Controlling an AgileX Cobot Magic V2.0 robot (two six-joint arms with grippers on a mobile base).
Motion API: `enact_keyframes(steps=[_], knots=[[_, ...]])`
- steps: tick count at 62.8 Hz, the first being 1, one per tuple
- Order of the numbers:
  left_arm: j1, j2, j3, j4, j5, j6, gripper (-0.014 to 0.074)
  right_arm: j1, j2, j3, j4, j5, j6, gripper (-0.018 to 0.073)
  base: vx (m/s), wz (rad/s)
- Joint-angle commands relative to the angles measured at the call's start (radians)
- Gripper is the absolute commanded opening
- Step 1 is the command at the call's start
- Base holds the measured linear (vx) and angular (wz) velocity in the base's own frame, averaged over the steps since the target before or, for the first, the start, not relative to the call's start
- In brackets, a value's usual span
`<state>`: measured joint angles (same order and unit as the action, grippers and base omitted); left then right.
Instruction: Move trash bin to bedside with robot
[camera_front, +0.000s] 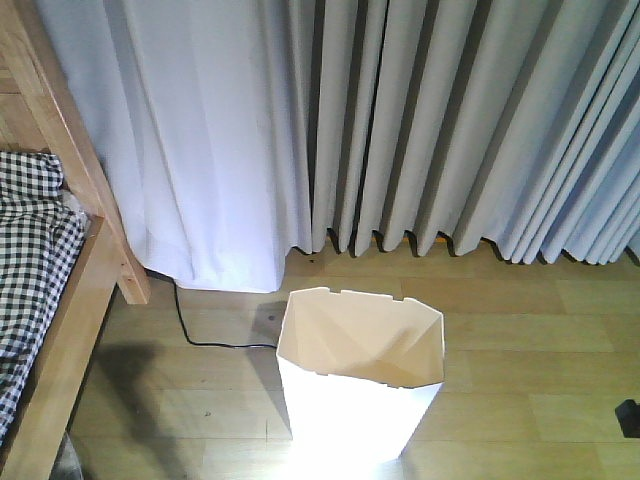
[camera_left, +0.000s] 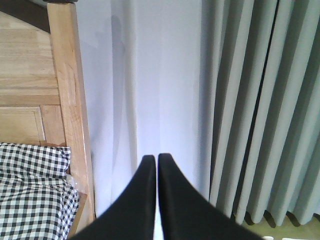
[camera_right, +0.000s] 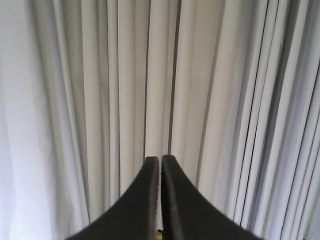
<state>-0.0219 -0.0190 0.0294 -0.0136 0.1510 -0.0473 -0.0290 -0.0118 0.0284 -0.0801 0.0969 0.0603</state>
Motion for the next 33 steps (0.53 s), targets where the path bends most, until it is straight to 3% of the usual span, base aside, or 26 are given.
enact_keyframes(steps=[1, 33], knots=[[-0.005, -0.010, 0.028, -0.003, -0.078, -0.009, -0.0006, -0.004, -0.012, 0.017, -0.015, -0.080, -0.004, -0.0011, 0.00, 0.00], [-0.005, -0.010, 0.028, -0.003, -0.078, -0.009, -0.0006, -0.004, -0.012, 0.017, -0.015, -0.080, -0.004, -0.0011, 0.00, 0.00]])
